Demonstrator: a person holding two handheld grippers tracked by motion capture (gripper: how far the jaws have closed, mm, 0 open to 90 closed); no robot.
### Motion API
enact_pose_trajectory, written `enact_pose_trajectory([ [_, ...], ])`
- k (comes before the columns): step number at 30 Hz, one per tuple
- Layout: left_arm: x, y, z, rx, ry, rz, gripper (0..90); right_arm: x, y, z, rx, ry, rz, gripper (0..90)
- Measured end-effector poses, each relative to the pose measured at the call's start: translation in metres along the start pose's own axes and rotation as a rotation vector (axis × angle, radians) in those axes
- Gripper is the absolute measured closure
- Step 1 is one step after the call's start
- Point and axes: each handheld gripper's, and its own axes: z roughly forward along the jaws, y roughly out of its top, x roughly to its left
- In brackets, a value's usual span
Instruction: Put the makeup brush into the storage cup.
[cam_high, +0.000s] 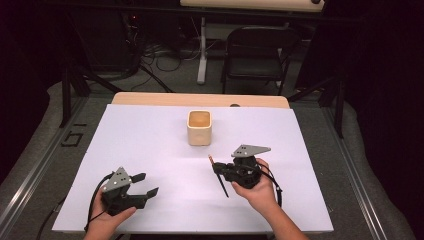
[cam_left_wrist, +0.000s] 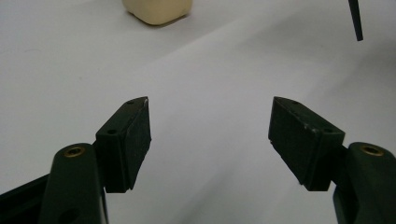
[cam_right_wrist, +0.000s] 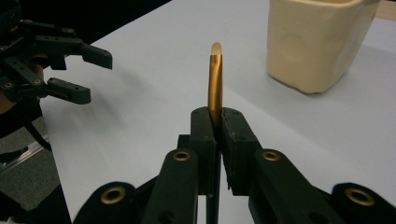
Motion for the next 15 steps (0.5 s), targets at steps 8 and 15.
enact_pose_trajectory([
  [8,-0.004,0.003,0.002,-0.019,-0.016,-0.013,31.0,-0.002,-0.006,0.001,-0.051,0.019,0.031,83.8],
  [15,-0.012,0.015,0.01,-0.018,-0.039,-0.014,32.8,-0.001,-0.006,0.002,-0.089,0.02,0.04,83.8],
])
